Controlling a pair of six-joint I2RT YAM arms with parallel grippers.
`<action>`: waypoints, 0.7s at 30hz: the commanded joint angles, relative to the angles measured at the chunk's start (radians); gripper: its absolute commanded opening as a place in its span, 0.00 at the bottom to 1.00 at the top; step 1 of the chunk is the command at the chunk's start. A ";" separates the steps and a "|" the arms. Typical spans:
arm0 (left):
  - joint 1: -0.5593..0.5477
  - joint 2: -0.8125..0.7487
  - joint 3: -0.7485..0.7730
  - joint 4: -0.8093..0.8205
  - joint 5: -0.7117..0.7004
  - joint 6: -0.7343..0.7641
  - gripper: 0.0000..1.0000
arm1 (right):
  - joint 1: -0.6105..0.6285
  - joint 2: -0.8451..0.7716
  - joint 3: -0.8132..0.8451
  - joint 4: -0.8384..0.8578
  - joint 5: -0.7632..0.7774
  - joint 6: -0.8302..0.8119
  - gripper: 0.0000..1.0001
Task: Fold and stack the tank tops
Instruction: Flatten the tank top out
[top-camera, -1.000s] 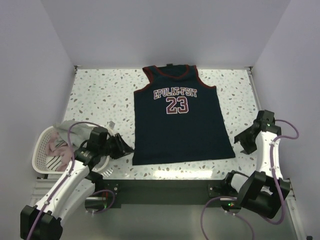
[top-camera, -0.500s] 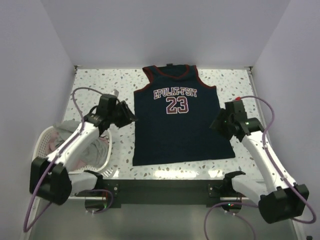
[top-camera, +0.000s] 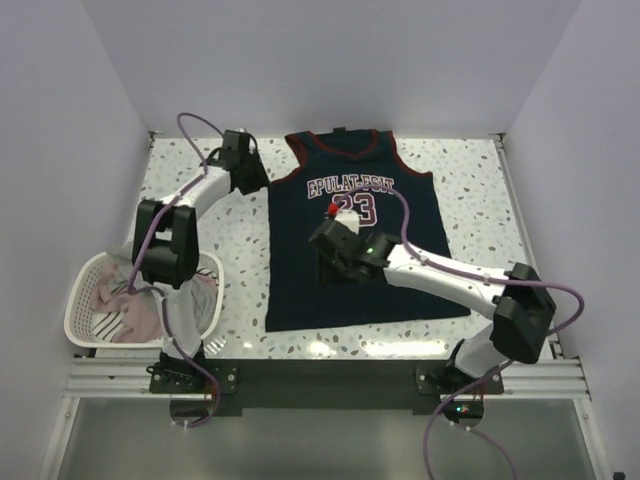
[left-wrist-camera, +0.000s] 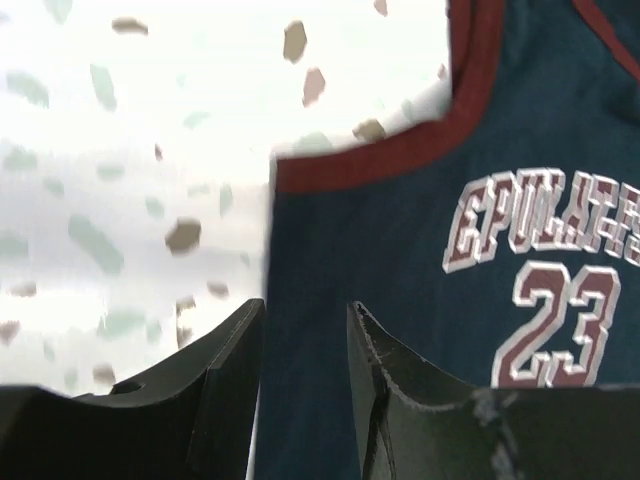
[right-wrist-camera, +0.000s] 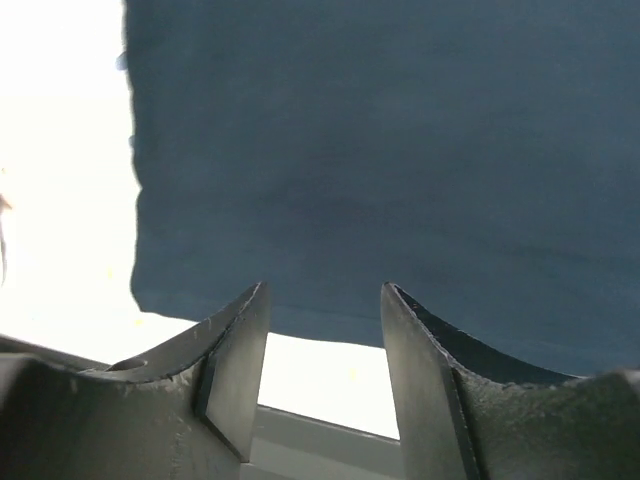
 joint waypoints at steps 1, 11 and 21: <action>0.014 0.109 0.150 0.001 0.007 0.122 0.42 | 0.096 0.120 0.119 0.100 0.051 0.027 0.51; 0.074 0.102 0.195 0.016 0.092 0.158 0.42 | 0.343 0.467 0.403 0.063 0.088 -0.003 0.35; 0.091 0.048 0.177 0.011 0.128 0.153 0.41 | 0.415 0.612 0.521 -0.012 0.132 0.034 0.24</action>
